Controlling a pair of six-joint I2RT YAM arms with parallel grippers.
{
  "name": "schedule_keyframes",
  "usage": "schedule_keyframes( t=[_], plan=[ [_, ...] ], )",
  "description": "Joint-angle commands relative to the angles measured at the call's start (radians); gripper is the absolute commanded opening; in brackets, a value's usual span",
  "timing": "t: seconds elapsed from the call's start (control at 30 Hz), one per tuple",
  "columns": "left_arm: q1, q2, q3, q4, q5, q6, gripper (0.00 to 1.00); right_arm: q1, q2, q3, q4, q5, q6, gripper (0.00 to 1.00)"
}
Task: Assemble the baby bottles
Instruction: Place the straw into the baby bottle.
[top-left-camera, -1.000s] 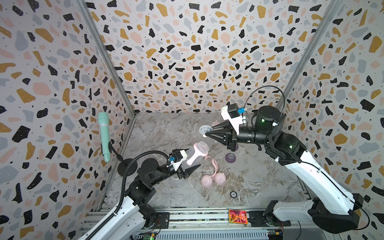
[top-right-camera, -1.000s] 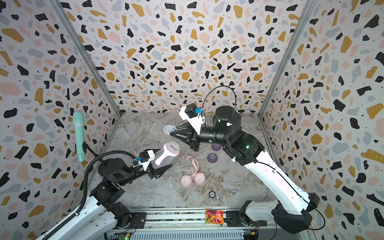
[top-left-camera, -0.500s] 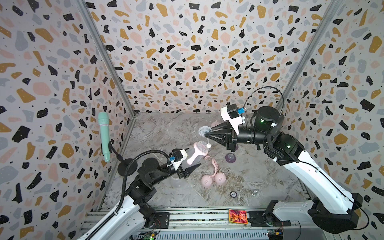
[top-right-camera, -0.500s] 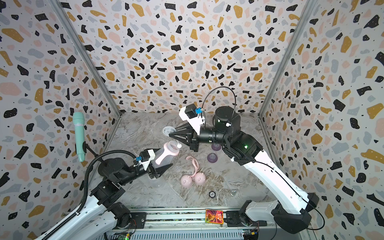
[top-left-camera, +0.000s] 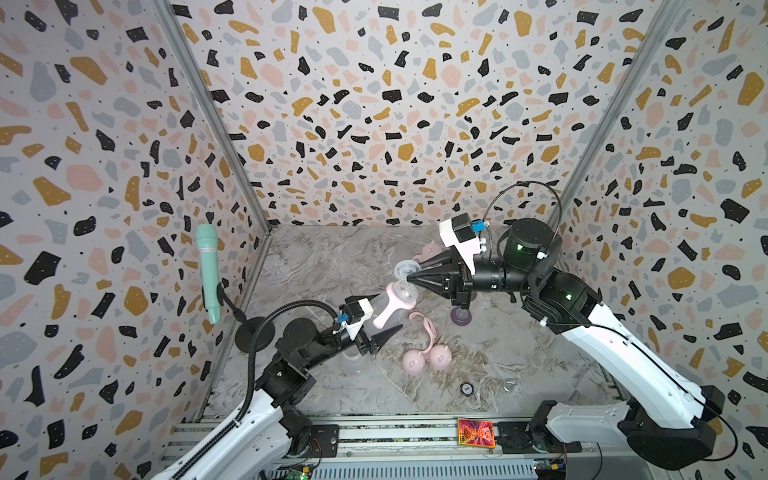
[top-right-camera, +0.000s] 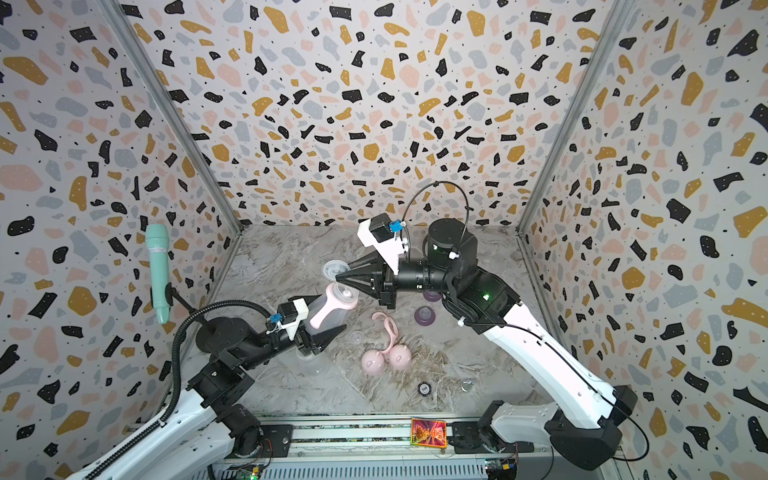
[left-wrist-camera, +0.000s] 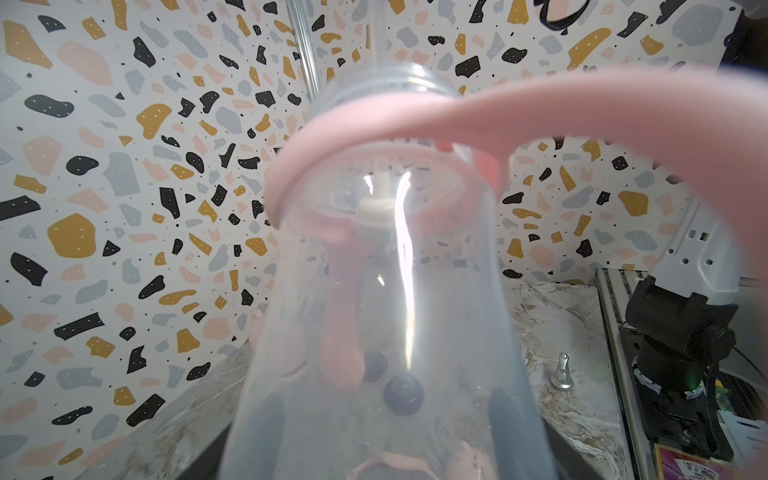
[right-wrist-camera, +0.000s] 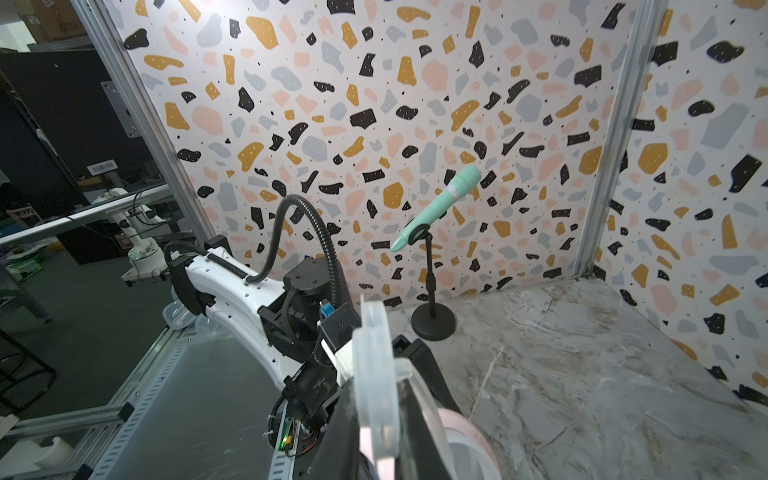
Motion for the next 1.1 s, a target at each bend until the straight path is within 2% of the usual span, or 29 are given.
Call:
schedule_keyframes(
  t=[0.0,0.17,0.3,0.43,0.57,0.8,1.0,1.07],
  plan=[
    [0.004,0.012,-0.01,0.202,0.039,-0.022,0.27,0.002,-0.03,-0.049,0.081,-0.045,0.064,0.0],
    [0.003,0.013,-0.041,0.28,0.063,-0.015,0.26,-0.02,-0.042,-0.105,0.101,-0.139,0.107,0.0],
    [0.004,-0.021,-0.094,0.363,0.06,-0.011,0.25,-0.077,-0.049,-0.123,0.058,-0.212,0.128,0.0],
    [0.003,-0.054,-0.114,0.371,0.055,0.004,0.25,-0.111,-0.057,-0.139,0.007,-0.201,0.107,0.01],
    [0.003,-0.058,-0.12,0.382,0.05,0.01,0.25,-0.111,-0.027,-0.147,-0.003,-0.28,0.103,0.05],
    [0.002,-0.057,-0.127,0.37,0.038,0.032,0.25,-0.093,-0.012,-0.155,-0.049,-0.311,0.058,0.06],
    [0.002,-0.031,-0.127,0.368,0.068,0.039,0.26,-0.091,0.005,-0.134,-0.112,-0.303,0.032,0.12],
    [0.002,-0.026,-0.134,0.387,0.073,0.033,0.26,-0.091,0.019,-0.12,-0.143,-0.289,0.021,0.2]
  ],
)
